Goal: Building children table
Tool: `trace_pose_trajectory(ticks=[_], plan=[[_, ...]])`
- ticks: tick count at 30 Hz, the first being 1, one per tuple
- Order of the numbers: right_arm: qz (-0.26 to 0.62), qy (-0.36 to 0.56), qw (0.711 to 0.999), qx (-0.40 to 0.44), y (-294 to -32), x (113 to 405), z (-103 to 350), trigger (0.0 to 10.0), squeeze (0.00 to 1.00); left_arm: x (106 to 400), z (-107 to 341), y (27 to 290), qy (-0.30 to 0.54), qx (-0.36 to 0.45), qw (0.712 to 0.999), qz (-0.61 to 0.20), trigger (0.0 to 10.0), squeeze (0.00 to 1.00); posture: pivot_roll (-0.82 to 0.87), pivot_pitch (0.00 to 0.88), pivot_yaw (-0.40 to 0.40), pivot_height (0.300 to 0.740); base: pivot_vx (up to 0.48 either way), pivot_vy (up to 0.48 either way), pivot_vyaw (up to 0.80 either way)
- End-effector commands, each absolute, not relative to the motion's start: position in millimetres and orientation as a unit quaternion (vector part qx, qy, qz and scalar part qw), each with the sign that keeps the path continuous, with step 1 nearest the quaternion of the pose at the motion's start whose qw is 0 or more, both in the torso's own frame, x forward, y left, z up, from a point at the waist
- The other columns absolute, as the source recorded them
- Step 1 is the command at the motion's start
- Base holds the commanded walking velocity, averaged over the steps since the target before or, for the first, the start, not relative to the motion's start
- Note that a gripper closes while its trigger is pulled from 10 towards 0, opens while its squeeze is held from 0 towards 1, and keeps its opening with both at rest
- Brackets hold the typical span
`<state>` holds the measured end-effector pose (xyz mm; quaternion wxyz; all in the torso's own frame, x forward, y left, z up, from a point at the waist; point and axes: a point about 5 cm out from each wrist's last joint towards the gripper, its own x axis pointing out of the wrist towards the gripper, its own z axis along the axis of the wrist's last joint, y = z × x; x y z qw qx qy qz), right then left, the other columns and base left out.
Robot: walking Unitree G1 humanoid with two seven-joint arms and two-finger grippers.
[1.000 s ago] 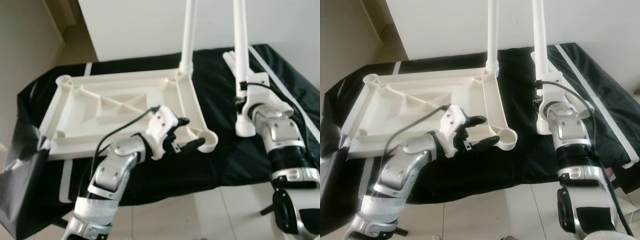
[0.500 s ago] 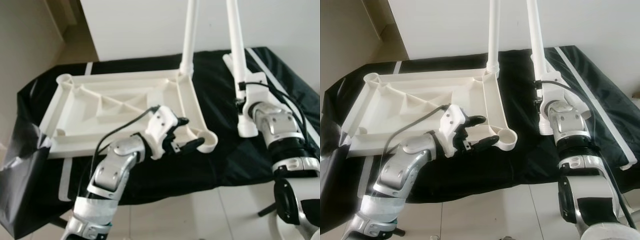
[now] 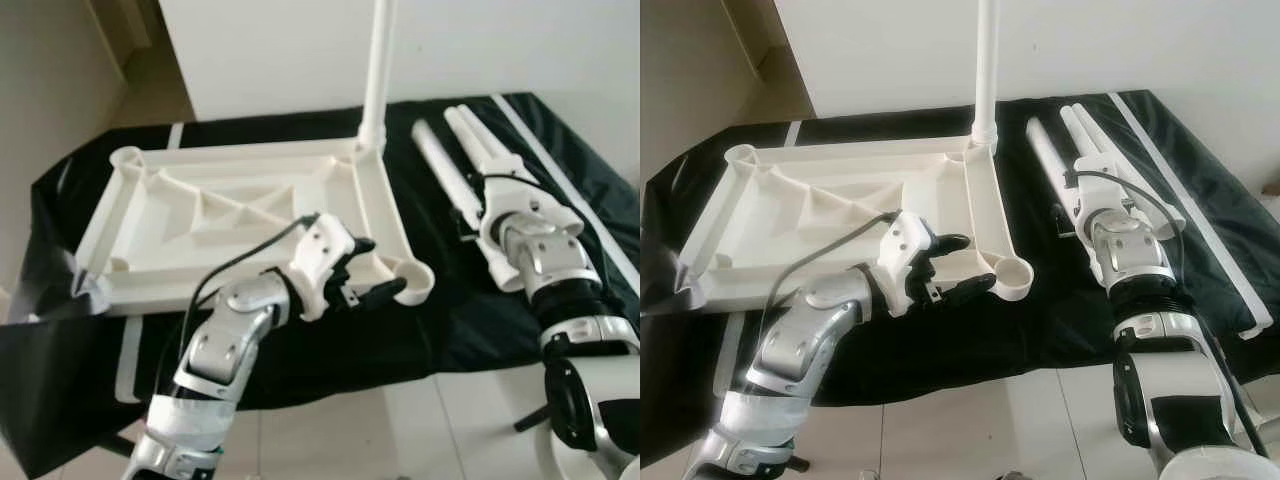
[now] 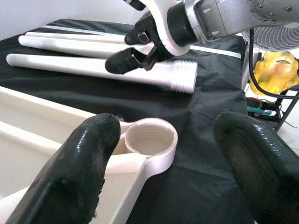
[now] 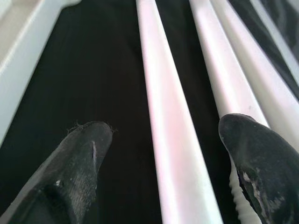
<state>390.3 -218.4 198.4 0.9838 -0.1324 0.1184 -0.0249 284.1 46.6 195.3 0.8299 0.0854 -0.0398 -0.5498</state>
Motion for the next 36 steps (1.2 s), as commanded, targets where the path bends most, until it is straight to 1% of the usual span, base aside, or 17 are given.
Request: trace_pose_trajectory(ticks=[1, 2, 3, 4, 7, 9, 12, 16, 21, 25, 27, 29, 30, 32, 33, 34, 36], plan=[[-0.014, 0.1, 0.986, -0.134, -213, 390, 199, 10.0, 1.0, 285, 196, 49, -0.041, 0.082, 0.851, -0.516, 10.0, 0.0, -0.06, 0.074, 0.008, 0.74, 0.0, 0.0, 0.0], [-0.009, 0.085, 0.988, -0.131, -210, 390, 201, 10.0, 0.69, 285, 196, 49, -0.041, 0.082, 0.852, -0.516, 10.0, 0.0, -0.06, 0.075, 0.008, 0.74, 0.0, 0.0, 0.0], [-0.009, 0.085, 0.988, -0.131, -210, 390, 201, 10.0, 0.69, 285, 196, 49, -0.041, 0.082, 0.852, -0.516, 10.0, 0.0, -0.06, 0.075, 0.008, 0.74, 0.0, 0.0, 0.0], [0.002, 0.054, 0.99, -0.126, -207, 388, 206, 10.0, 0.0, 285, 196, 49, -0.041, 0.081, 0.852, -0.516, 10.0, 0.0, -0.06, 0.075, 0.008, 0.74, 0.0, 0.0, 0.0], [0.009, 0.015, 0.993, -0.12, -203, 385, 211, 10.0, 0.0, 284, 196, 49, -0.041, 0.081, 0.852, -0.515, 10.0, 0.0, -0.06, 0.077, 0.008, 0.74, 0.0, 0.0, 0.0], [0.007, -0.028, 0.995, -0.093, -201, 379, 213, 10.0, 0.0, 284, 197, 49, -0.041, 0.08, 0.853, -0.515, 10.0, 0.0, -0.06, 0.078, 0.007, 0.74, 0.0, 0.0, 0.0], [0.007, -0.041, 0.996, -0.076, -200, 373, 207, 10.0, 0.0, 283, 197, 49, -0.041, 0.079, 0.853, -0.515, 10.0, 0.0, -0.06, 0.083, 0.009, 0.74, 0.0, 0.0, 0.0], [-0.04, -0.063, 0.994, -0.081, -212, 349, 180, 10.0, 0.0, 281, 197, 48, -0.039, 0.073, 0.852, -0.516, 10.0, 0.0, -0.06, 0.091, 0.017, 0.74, 0.0, 0.0, 0.0], [-0.058, -0.072, 0.991, -0.098, -217, 335, 167, 10.0, 0.0, 281, 196, 49, -0.037, 0.073, 0.852, -0.516, 10.0, 0.0, -0.07, 0.096, 0.024, 0.74, 0.0, 0.0, 0.0], [-0.094, -0.079, 0.986, -0.111, -229, 311, 150, 10.0, 0.0, 278, 196, 45, -0.034, 0.071, 0.845, -0.529, 10.0, 0.0, -0.08, 0.104, 0.043, 0.74, 0.0, 0.0, 0.0], [-0.105, -0.094, 0.986, -0.092, -233, 298, 145, 10.0, 0.0, 277, 196, 42, -0.033, 0.071, 0.841, -0.535, 10.0, 0.0, -0.09, 0.108, 0.048, 0.74, 0.0, 0.0, 0.0], [-0.106, -0.102, 0.985, -0.09, -234, 294, 144, 10.0, 0.0, 277, 196, 42, -0.033, 0.072, 0.841, -0.536, 10.0, 0.0, -0.09, 0.11, 0.051, 0.74, 0.0, 0.0, 0.0], [-0.108, -0.099, 0.987, -0.063, -235, 290, 140, 10.0, 0.0, 276, 196, 42, -0.033, 0.071, 0.84, -0.537, 10.0, 0.0, -0.09, 0.11, 0.053, 0.74, 0.0, 0.0, 0.0], [-0.109, -0.097, 0.988, -0.044, -235, 288, 138, 10.0, 0.0, 276, 196, 42, -0.032, 0.071, 0.84, -0.537, 10.0, 0.0, -0.09, 0.11, 0.053, 0.74, 0.0, 0.0, 0.0], [-0.108, -0.099, 0.989, -0.005, -235, 284, 134, 10.0, 0.0, 276, 196, 41, -0.032, 0.07, 0.839, -0.539, 10.0, 0.0, -0.09, 0.111, 0.055, 0.74, 0.0, 0.0, 0.0], [-0.108, -0.099, 0.989, -0.005, -235, 284, 134, 10.0, 0.0, 276, 196, 41, -0.032, 0.07, 0.839, -0.539, 10.0, 0.0, -0.09, 0.111, 0.055, 0.74, 0.0, 0.0, 0.0], [-0.105, -0.098, 0.988, 0.063, -234, 277, 125, 10.0, 0.0, 274, 197, 40, -0.032, 0.069, 0.837, -0.542, 10.0, 0.0, -0.09, 0.111, 0.058, 0.74, 0.0, 0.0, 0.0]])
